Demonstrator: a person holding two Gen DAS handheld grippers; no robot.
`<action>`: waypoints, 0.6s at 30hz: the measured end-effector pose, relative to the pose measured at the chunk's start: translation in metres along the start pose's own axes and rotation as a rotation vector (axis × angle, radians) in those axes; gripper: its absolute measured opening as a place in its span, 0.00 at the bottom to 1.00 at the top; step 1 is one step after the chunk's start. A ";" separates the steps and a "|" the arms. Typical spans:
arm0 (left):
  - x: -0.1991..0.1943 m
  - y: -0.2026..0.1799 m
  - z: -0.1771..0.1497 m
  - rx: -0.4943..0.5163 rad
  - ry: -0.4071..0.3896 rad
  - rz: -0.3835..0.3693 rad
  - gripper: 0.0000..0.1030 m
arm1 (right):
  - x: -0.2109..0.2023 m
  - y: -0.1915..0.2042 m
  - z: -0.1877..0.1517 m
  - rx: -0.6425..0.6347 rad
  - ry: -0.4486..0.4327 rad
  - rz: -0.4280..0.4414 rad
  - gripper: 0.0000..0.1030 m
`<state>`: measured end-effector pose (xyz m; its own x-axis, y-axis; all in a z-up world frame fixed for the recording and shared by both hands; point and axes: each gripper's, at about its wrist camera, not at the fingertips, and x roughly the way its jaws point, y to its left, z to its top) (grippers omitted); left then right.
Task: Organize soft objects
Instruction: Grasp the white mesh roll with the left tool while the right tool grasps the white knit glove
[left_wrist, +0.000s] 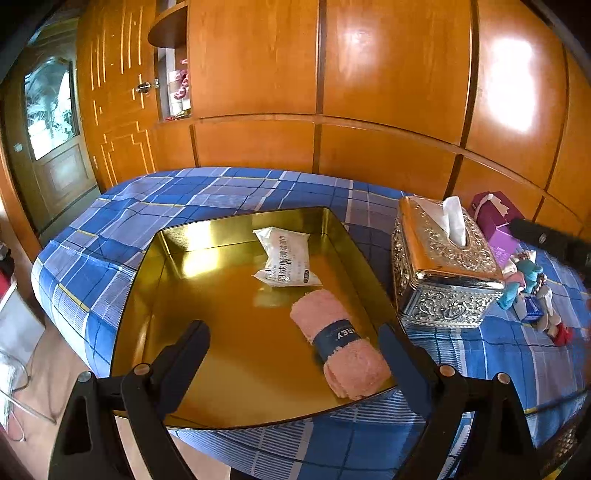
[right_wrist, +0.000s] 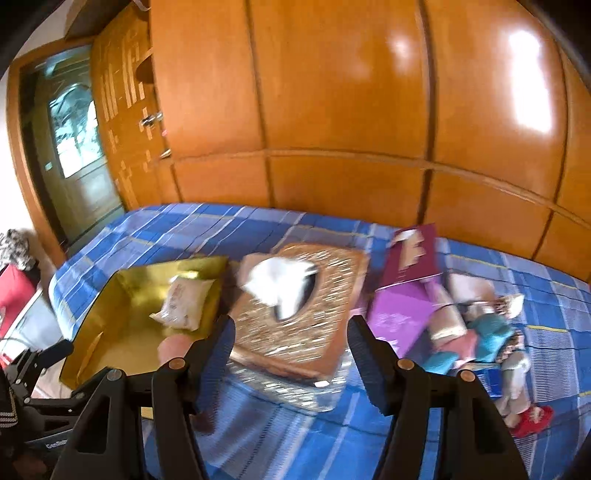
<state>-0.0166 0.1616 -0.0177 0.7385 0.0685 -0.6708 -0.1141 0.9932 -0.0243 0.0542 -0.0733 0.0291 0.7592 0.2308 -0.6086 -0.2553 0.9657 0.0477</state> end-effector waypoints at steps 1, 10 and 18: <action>0.000 -0.002 0.000 0.005 0.000 -0.001 0.90 | -0.002 -0.006 0.001 0.006 -0.007 -0.013 0.62; -0.006 -0.019 0.004 0.056 -0.012 -0.046 0.90 | -0.020 -0.122 0.006 0.156 -0.059 -0.261 0.63; -0.016 -0.063 0.021 0.148 -0.025 -0.176 0.90 | -0.001 -0.249 -0.022 0.350 0.012 -0.515 0.63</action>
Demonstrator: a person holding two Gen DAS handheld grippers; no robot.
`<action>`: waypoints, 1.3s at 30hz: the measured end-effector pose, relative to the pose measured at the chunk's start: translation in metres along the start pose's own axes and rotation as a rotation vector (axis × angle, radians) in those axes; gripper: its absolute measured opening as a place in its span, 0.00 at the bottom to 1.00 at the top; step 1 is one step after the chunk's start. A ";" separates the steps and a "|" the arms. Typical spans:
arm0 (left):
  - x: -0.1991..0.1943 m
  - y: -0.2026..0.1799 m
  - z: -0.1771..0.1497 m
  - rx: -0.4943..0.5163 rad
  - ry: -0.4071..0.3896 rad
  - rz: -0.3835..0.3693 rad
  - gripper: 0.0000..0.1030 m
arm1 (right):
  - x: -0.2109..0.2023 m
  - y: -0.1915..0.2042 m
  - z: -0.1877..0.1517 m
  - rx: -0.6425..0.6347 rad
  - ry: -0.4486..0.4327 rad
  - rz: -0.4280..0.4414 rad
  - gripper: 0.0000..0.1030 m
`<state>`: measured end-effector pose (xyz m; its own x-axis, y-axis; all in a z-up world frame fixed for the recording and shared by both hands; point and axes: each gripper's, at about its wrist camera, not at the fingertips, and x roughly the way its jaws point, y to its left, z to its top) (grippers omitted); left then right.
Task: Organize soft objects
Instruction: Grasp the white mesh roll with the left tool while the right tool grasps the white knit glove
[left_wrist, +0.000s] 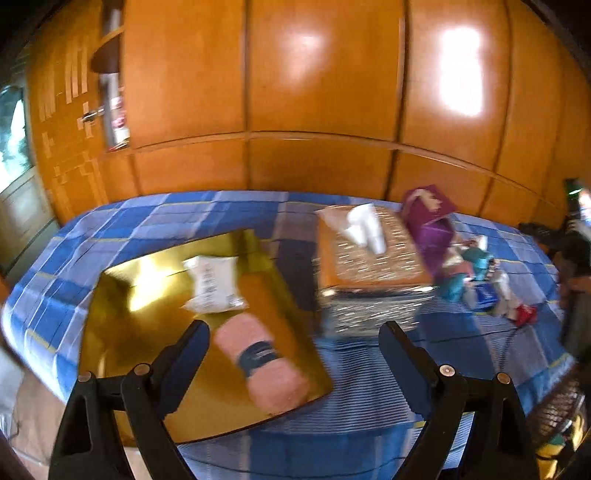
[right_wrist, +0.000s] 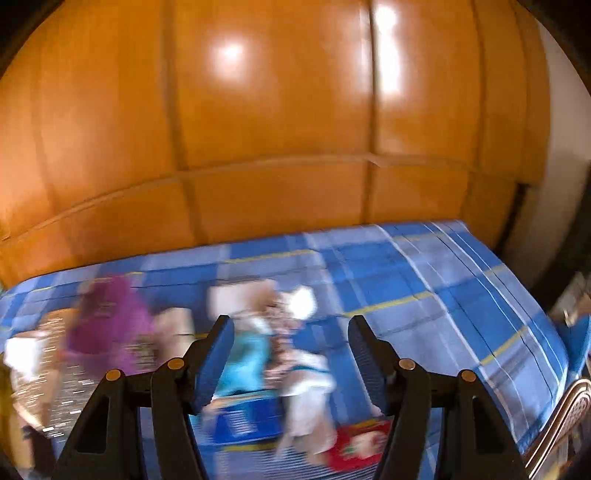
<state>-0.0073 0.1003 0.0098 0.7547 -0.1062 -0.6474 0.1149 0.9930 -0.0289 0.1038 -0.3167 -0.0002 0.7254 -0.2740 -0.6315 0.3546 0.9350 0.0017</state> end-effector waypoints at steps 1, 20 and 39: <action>0.001 -0.007 0.003 0.020 0.001 -0.017 0.90 | 0.008 -0.006 -0.001 0.013 0.009 -0.012 0.63; 0.075 -0.207 0.067 0.259 0.146 -0.351 0.64 | 0.041 -0.079 -0.013 0.426 0.188 0.140 0.63; 0.244 -0.301 0.155 0.187 0.468 -0.083 0.50 | 0.048 -0.097 -0.019 0.545 0.224 0.264 0.63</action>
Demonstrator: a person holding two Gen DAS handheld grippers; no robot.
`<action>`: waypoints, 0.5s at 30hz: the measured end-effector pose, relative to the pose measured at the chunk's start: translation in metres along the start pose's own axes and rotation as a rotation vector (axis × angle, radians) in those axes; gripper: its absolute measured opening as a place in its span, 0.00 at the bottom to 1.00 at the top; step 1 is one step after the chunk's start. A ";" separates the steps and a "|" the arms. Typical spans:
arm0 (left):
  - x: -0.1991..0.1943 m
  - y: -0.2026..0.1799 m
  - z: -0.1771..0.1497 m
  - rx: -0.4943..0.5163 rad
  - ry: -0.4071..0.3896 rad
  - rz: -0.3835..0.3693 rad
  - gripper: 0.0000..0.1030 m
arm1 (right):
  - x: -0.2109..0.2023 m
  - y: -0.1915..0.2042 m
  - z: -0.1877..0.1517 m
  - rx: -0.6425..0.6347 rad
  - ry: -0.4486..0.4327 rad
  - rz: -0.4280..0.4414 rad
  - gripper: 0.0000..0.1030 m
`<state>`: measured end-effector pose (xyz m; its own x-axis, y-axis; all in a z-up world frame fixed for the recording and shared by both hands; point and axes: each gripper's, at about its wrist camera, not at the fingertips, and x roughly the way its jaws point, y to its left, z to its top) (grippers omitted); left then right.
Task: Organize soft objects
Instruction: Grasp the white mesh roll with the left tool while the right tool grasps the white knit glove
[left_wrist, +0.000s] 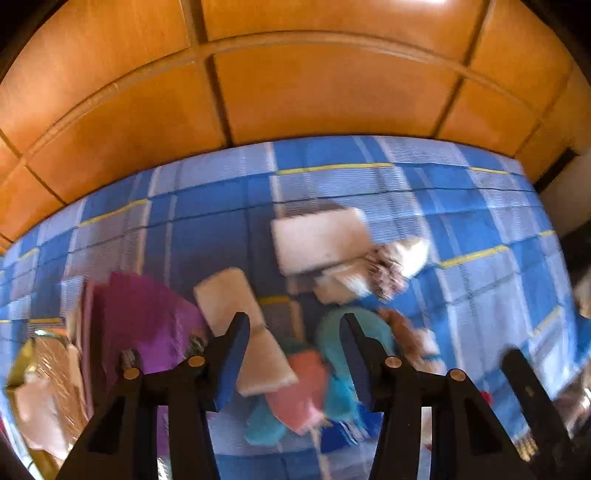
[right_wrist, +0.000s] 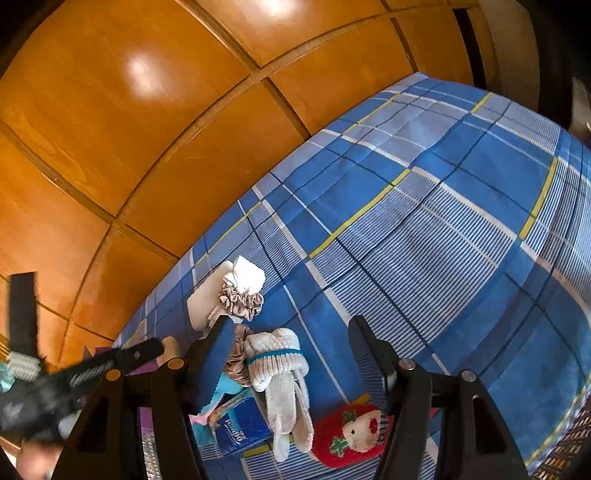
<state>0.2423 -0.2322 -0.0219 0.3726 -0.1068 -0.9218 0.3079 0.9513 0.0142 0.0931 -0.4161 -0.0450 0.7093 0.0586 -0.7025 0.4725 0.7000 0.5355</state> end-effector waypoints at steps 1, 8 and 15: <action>0.007 0.000 0.005 0.013 0.020 0.025 0.50 | 0.000 -0.002 0.000 0.007 0.003 0.006 0.63; 0.051 -0.003 0.009 0.062 0.116 0.123 0.36 | 0.004 -0.007 -0.001 0.036 0.035 0.031 0.63; 0.080 -0.007 0.002 0.121 0.164 0.186 0.21 | 0.007 -0.009 -0.001 0.041 0.049 0.039 0.63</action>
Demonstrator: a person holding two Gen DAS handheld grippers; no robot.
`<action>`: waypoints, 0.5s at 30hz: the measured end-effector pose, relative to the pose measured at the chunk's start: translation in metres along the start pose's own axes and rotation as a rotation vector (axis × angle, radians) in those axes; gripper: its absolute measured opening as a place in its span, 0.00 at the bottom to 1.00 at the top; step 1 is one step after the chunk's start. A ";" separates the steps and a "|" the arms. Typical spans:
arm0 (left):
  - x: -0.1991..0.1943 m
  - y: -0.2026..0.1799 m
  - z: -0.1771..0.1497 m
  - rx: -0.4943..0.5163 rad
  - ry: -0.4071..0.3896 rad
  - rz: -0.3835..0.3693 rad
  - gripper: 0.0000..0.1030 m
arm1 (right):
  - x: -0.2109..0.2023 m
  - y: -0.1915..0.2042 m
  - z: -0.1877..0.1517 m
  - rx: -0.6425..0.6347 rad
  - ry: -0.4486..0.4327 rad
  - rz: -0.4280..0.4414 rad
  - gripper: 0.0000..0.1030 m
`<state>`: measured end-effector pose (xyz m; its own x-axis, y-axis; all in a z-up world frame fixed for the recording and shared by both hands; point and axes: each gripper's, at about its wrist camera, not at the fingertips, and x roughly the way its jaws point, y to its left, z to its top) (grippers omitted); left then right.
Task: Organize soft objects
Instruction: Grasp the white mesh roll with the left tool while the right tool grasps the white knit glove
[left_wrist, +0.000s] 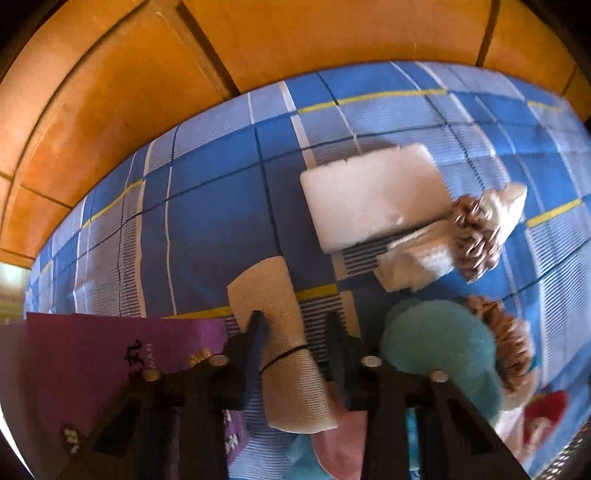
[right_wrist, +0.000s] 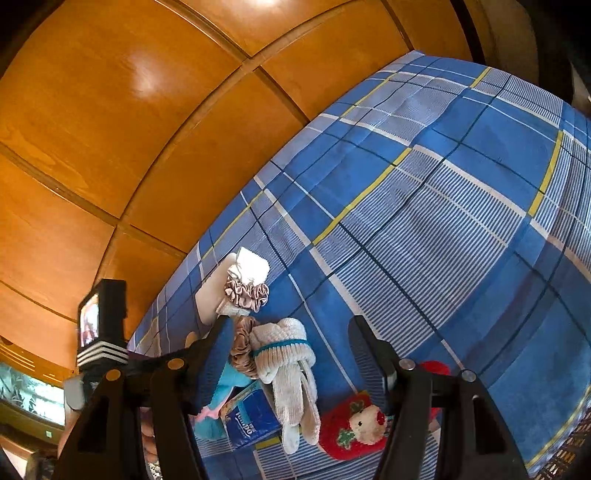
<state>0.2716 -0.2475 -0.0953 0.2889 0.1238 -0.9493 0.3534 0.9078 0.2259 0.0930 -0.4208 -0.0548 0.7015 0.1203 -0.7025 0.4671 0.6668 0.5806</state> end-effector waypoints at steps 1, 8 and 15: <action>0.001 -0.002 -0.002 0.023 -0.009 0.009 0.20 | 0.000 0.000 0.000 -0.001 -0.001 -0.004 0.63; -0.034 0.007 -0.013 0.054 -0.140 -0.147 0.16 | -0.001 -0.001 0.001 0.002 -0.014 -0.012 0.63; -0.094 0.016 -0.059 0.127 -0.285 -0.366 0.16 | 0.000 -0.012 0.004 0.053 -0.010 -0.023 0.63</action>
<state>0.1982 -0.2206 -0.0156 0.3510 -0.3257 -0.8779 0.5780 0.8130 -0.0706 0.0901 -0.4315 -0.0602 0.6955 0.0980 -0.7118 0.5106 0.6295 0.5856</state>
